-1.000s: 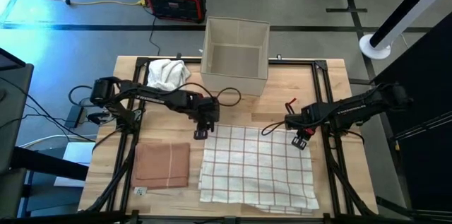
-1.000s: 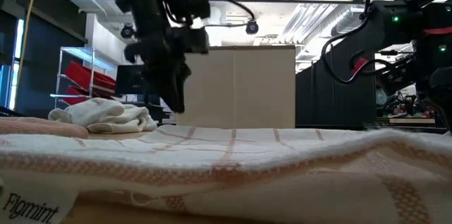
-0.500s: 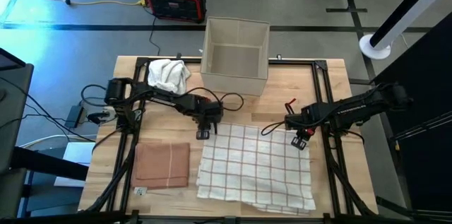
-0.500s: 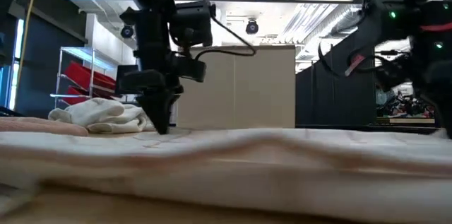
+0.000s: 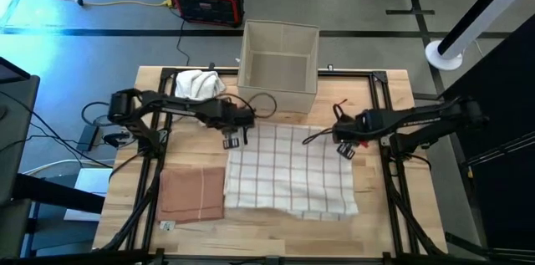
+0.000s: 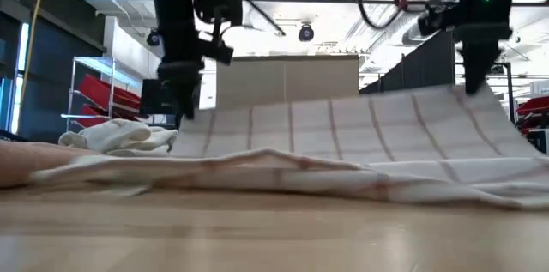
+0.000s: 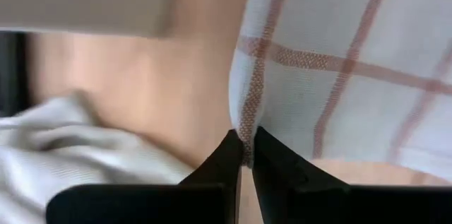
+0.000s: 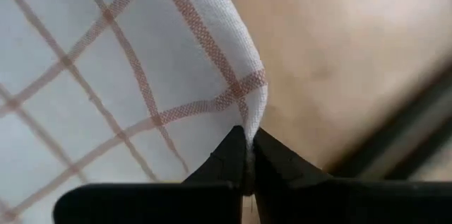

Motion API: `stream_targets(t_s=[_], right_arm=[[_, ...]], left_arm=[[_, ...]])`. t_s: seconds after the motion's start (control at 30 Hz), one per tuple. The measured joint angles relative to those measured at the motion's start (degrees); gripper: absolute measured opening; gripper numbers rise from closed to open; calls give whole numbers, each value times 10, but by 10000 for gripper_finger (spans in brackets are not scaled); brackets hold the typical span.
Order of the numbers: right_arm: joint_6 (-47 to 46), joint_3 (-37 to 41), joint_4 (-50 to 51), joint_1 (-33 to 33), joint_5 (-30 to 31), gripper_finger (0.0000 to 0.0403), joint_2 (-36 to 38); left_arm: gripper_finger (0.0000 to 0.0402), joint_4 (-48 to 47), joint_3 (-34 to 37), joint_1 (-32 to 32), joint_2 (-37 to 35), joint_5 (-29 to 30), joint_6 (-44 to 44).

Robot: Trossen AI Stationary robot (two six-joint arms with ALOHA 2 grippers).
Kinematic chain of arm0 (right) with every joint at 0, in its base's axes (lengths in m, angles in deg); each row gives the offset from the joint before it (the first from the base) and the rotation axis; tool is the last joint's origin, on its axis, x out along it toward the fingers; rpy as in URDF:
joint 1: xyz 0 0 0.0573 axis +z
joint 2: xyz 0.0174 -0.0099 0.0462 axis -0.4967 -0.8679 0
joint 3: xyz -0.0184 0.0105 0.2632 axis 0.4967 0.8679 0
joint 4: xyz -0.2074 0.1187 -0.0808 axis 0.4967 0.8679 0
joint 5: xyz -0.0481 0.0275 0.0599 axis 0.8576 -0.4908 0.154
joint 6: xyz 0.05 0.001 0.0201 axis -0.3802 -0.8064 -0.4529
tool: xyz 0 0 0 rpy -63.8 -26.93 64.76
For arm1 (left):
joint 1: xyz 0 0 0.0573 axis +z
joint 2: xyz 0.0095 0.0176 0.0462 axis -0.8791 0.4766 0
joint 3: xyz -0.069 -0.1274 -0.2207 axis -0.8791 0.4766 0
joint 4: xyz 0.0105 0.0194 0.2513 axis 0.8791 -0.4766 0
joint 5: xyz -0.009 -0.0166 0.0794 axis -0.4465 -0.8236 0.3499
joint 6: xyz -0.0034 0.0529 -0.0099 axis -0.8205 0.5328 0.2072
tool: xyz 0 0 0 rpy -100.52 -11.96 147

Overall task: Fold towel
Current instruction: Fold the right white towel

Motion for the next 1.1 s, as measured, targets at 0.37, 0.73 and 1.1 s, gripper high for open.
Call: stream_targets(t_s=[0.37,0.73,1.1], right_arm=[[-21,-80,84,97,-67,0,35],[-115,15,-130,304,-184,0,24],[-181,105,-207,350,-243,6,-42]], left_arm=[[14,-45,-49,-57,-68,-64,-23],[14,13,48,-187,-52,-148,-54],[22,188,118,-230,-53,-196,-107]])
